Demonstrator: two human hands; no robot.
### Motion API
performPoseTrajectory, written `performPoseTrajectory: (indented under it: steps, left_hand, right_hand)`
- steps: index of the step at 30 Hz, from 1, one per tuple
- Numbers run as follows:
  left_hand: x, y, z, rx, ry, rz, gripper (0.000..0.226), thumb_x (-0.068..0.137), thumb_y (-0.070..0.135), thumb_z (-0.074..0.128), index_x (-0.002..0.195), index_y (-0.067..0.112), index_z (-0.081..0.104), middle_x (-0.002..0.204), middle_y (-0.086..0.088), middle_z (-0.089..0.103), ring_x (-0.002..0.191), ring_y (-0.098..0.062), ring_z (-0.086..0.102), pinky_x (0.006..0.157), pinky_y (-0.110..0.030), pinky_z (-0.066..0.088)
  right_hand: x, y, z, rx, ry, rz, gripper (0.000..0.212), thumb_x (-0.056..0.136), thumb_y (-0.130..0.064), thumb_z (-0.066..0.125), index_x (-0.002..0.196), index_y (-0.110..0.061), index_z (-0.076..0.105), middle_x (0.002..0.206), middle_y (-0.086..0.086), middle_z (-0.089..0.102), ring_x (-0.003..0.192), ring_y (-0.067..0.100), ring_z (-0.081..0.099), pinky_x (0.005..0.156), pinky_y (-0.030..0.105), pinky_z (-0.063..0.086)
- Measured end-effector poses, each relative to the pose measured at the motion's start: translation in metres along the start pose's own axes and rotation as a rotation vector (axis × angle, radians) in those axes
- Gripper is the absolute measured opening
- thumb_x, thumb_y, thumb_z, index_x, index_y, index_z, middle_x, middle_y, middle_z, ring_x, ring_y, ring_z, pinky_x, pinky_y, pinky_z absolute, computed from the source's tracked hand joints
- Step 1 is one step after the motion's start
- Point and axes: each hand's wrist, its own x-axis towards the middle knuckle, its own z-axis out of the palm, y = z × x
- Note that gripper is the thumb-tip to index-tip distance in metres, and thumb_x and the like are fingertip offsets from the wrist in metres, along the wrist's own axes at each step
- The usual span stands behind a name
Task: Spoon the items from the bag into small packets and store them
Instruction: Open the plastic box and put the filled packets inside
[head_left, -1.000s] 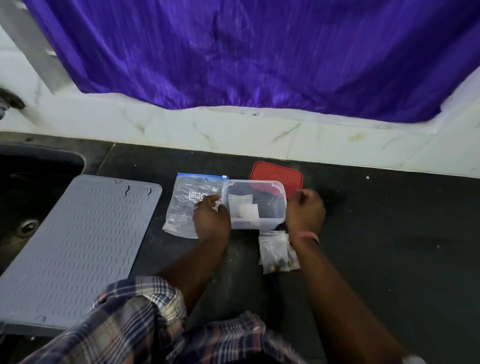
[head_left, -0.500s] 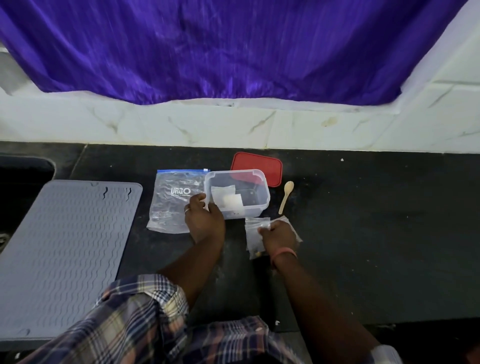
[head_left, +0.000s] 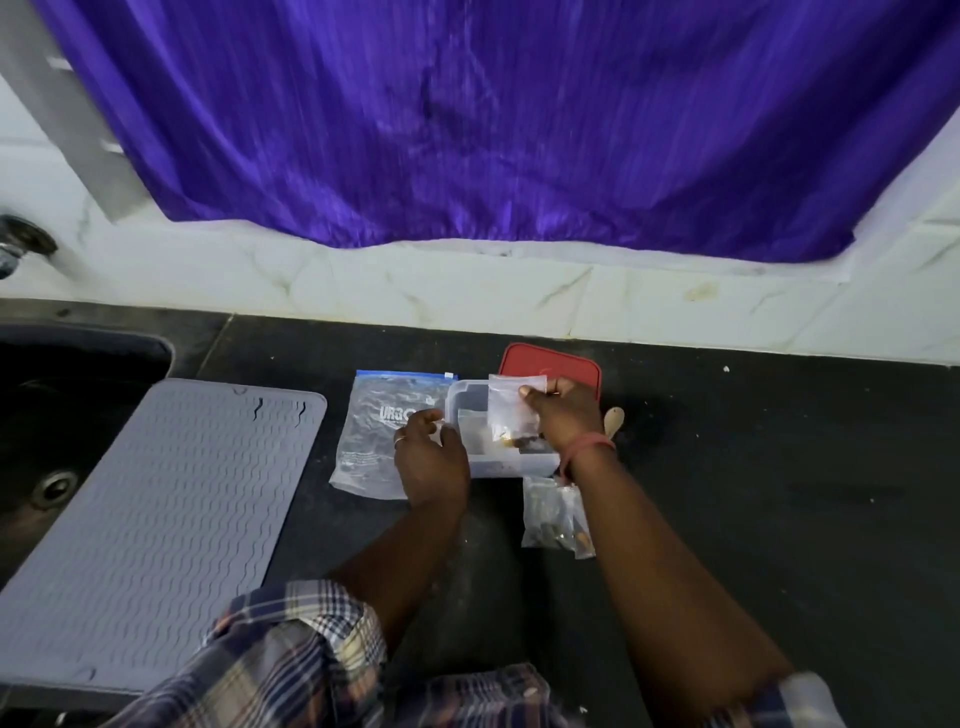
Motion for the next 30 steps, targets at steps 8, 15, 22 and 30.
performPoseTrajectory:
  steps: [8,15,22,30]
  left_hand:
    - [0.014,0.003,-0.005,0.06,-0.131,-0.012,0.029,0.094,0.009,0.061,0.119,0.021,0.068,0.126,-0.003,0.065,0.117,-0.021,0.06,0.102,-0.034,0.049]
    - [0.019,0.003,-0.006,0.062,-0.12,-0.029,0.027,0.095,0.006,0.06,0.115,0.021,0.069,0.123,0.001,0.067,0.114,-0.017,0.062,0.103,-0.036,0.051]
    - [0.017,0.003,-0.003,0.116,-0.077,-0.019,0.022,0.092,0.007,0.061,0.11,0.016,0.07,0.109,-0.002,0.071,0.103,-0.02,0.066,0.097,-0.039,0.054]
    - [0.014,-0.001,0.003,0.145,-0.038,-0.07,0.021,0.094,0.013,0.057,0.113,0.019,0.066,0.117,-0.008,0.067,0.095,-0.02,0.063,0.088,-0.032,0.051]
  right_hand:
    - [0.028,0.014,0.055,-0.508,-0.18,0.254,0.031,0.088,-0.03,0.074,0.109,-0.009,0.064,0.093,0.009,0.068,0.088,0.027,0.066,0.079,0.039,0.057]
    - [0.037,0.014,0.075,-0.678,-0.064,0.229,0.046,0.089,-0.038,0.072,0.124,-0.013,0.056,0.111,0.007,0.064,0.101,0.024,0.059,0.093,0.036,0.047]
    - [0.04,0.016,0.073,-0.746,-0.1,0.123,0.032,0.096,-0.028,0.063,0.124,-0.012,0.061,0.103,0.009,0.066,0.093,0.027,0.06,0.086,0.036,0.046]
    - [0.01,0.008,-0.012,-0.298,0.39,-0.193,0.031,0.096,-0.03,0.056,0.078,-0.009,0.072,0.073,0.007,0.067,0.068,0.021,0.059,0.068,0.025,0.042]
